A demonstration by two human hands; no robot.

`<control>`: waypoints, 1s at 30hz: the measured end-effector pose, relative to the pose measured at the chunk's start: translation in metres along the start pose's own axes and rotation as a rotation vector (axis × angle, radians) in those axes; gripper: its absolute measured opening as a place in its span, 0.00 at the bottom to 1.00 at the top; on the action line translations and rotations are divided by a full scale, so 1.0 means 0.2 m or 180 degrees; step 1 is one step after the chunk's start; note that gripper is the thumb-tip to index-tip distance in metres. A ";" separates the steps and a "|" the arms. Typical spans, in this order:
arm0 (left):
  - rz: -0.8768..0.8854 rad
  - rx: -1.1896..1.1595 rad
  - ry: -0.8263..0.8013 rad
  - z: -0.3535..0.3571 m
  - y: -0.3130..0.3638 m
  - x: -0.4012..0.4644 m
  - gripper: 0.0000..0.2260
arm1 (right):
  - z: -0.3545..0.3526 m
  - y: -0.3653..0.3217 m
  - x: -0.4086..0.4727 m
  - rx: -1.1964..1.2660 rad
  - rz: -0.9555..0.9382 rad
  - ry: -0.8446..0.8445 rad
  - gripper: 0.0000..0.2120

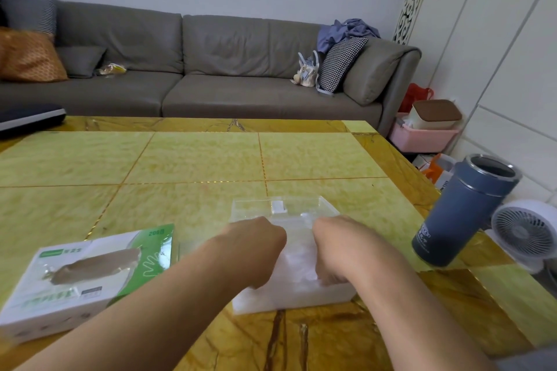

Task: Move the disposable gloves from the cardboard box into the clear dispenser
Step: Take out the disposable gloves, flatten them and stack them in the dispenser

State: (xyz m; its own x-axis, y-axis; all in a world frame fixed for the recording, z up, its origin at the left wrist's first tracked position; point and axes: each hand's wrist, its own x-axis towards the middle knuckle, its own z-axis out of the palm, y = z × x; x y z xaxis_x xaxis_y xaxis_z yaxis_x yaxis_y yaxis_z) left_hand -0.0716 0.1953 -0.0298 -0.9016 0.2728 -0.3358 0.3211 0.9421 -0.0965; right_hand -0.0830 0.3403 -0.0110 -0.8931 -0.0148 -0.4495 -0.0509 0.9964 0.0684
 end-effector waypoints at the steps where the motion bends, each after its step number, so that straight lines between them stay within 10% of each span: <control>1: -0.0065 -0.0026 -0.0080 -0.01 0.01 0.00 0.20 | -0.01 -0.02 0.02 -0.0119 0.0028 -0.0172 0.13; 5: -0.0243 -0.0089 -0.0286 -0.05 0.05 0.01 0.24 | -0.03 -0.06 0.10 -0.0522 -0.0079 -0.0629 0.05; 11: -0.0322 0.0043 -0.0809 -0.04 0.12 0.08 0.46 | 0.02 -0.06 0.15 -0.0404 -0.0049 -0.0637 0.24; 20: -0.0024 -0.0111 0.0183 -0.06 0.03 -0.07 0.19 | 0.05 -0.04 0.10 -0.0023 -0.0099 -0.0475 0.31; 23: 0.0371 0.0148 0.1037 -0.06 0.09 -0.07 0.27 | 0.05 -0.06 0.10 -0.0057 -0.0252 -0.0522 0.27; 30: 0.0284 -0.0436 0.0856 0.04 0.06 0.07 0.25 | 0.04 -0.07 0.07 -0.0257 -0.0125 -0.0489 0.33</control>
State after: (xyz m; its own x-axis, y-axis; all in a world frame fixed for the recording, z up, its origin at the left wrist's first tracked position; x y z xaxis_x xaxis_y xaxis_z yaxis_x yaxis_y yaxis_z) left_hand -0.0770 0.2096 -0.0425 -0.9218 0.3801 -0.0756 0.3768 0.9247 0.0555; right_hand -0.0918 0.3270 -0.0263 -0.8112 -0.0343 -0.5838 -0.1256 0.9852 0.1166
